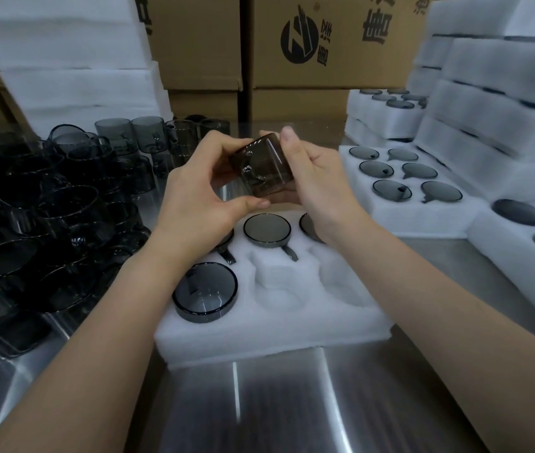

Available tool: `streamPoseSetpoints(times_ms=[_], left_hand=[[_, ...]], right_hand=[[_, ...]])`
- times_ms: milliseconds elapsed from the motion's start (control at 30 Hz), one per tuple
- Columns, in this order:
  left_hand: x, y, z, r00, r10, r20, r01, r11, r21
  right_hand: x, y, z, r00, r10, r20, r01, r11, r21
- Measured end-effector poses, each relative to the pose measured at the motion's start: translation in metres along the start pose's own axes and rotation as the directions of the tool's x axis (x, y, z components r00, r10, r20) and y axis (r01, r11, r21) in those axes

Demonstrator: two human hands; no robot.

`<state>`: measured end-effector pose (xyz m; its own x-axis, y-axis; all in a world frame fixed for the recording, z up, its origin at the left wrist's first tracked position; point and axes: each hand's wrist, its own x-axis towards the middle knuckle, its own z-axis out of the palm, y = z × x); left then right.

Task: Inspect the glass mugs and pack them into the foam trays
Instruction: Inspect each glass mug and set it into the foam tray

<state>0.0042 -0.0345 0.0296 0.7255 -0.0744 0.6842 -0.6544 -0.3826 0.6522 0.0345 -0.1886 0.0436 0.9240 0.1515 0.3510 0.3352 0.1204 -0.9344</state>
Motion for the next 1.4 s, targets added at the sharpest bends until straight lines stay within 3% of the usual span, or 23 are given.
streamPoseSetpoints(times_ms=[167,333,400,500,633,1033,1133,1233,1300,1400], left_hand=[[-0.001,-0.003,0.0,1.0,0.001,0.01,0.0,0.998,-0.063],[0.0,0.0,0.001,0.998,-0.045,0.036,0.046,0.998,-0.032],[0.0,0.001,0.0,0.995,-0.085,0.055,0.083,0.996,0.039],[0.0,0.004,0.0,0.992,-0.115,0.061,0.104,0.983,0.15],[0.0,0.011,0.0,0.999,-0.043,0.03,0.033,0.965,0.26],[-0.001,0.007,-0.001,0.998,0.014,0.059,-0.021,0.992,0.123],[-0.002,0.006,-0.001,0.998,0.037,0.057,-0.043,0.994,0.103],[-0.002,0.005,-0.001,0.999,-0.007,0.042,0.002,0.994,0.113],[-0.001,0.006,-0.001,0.999,-0.042,0.031,0.037,0.987,0.154],[0.0,0.01,0.0,0.996,-0.06,0.069,0.044,0.976,0.211]], right_hand=[[0.002,-0.001,-0.004,0.994,0.085,0.066,-0.094,0.984,0.149],[0.007,0.0,-0.003,0.934,0.223,0.279,-0.286,0.935,0.209],[0.007,0.001,-0.002,0.936,0.227,0.268,-0.276,0.948,0.162],[0.005,0.005,-0.004,0.983,0.109,0.15,-0.117,0.992,0.047],[0.002,0.006,-0.002,0.992,0.006,0.125,-0.01,0.999,0.031],[0.008,0.003,-0.01,0.979,0.16,0.13,-0.191,0.94,0.281],[0.012,0.003,-0.01,0.93,0.2,0.309,-0.319,0.857,0.404],[0.012,0.004,-0.01,0.831,0.218,0.511,-0.436,0.827,0.355],[0.011,0.004,-0.01,0.832,0.235,0.503,-0.419,0.86,0.292],[0.008,0.004,-0.01,0.892,0.153,0.426,-0.296,0.908,0.295]])
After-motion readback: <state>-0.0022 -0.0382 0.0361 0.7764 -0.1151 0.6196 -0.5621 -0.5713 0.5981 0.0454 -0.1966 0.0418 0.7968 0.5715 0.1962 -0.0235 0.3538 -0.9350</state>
